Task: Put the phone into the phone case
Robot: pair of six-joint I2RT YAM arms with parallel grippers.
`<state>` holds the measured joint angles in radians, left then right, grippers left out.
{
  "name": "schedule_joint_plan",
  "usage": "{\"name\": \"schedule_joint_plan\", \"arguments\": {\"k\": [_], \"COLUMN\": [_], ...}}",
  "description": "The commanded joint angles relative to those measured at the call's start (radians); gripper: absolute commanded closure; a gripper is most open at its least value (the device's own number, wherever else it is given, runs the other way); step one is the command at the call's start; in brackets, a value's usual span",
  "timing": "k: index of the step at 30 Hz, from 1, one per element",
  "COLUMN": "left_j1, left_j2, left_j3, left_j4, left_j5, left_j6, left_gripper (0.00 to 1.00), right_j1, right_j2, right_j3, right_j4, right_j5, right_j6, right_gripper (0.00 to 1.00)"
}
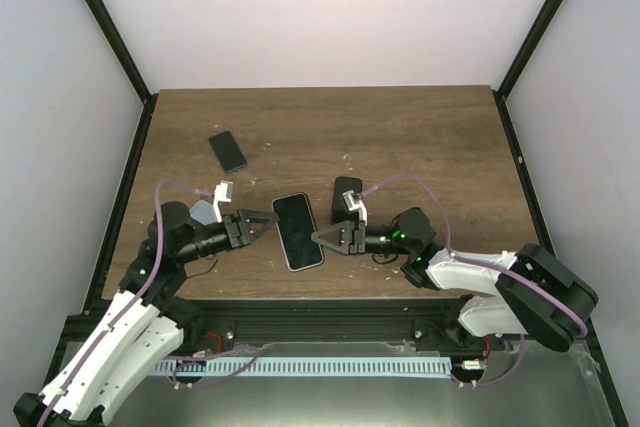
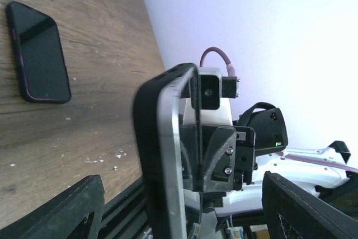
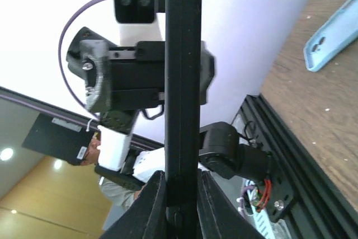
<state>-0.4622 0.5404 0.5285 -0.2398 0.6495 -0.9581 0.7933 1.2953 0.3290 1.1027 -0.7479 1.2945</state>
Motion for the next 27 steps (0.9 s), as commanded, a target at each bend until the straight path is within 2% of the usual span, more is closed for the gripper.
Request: {"name": "schedule_joint_plan", "arguments": {"k": [1,5,10,16,22,26,27], "left_j1": [0.007,0.006,0.006,0.006,0.005,0.005,0.005], "left_j2": [-0.002,0.015,0.004,-0.020,-0.020,-0.009,-0.006], "left_j3": [-0.050,-0.083,-0.103,-0.189,-0.180,-0.168,-0.162], "left_j4": [0.166,0.287,0.379,0.524,0.473,0.426,0.408], "left_j5": [0.083,0.126,0.125,0.099,0.076,0.067,0.065], "left_j6": [-0.105,-0.145,-0.175,-0.262,-0.233,-0.211,-0.204], "left_gripper": [0.22,0.23,0.32,0.51,0.82,0.91,0.92], "right_j1": [-0.005,-0.004,-0.003,-0.003,-0.003,-0.003,-0.003], "right_j2": [-0.057,-0.057,-0.015,0.054,0.079,0.065,0.062], "right_j3": [0.031,0.038,0.024,0.003,-0.003,-0.002,0.001], "right_j4": [0.111,0.122,0.238,0.359,0.381,0.333,0.318], "right_j5": [-0.039,-0.059,-0.085,-0.093,-0.098,-0.093,-0.091], "right_j6": [0.018,0.021,0.079,0.137,0.148,0.126,0.118], "right_gripper": [0.87,0.87,0.87,0.87,0.86,0.76,0.69]}}
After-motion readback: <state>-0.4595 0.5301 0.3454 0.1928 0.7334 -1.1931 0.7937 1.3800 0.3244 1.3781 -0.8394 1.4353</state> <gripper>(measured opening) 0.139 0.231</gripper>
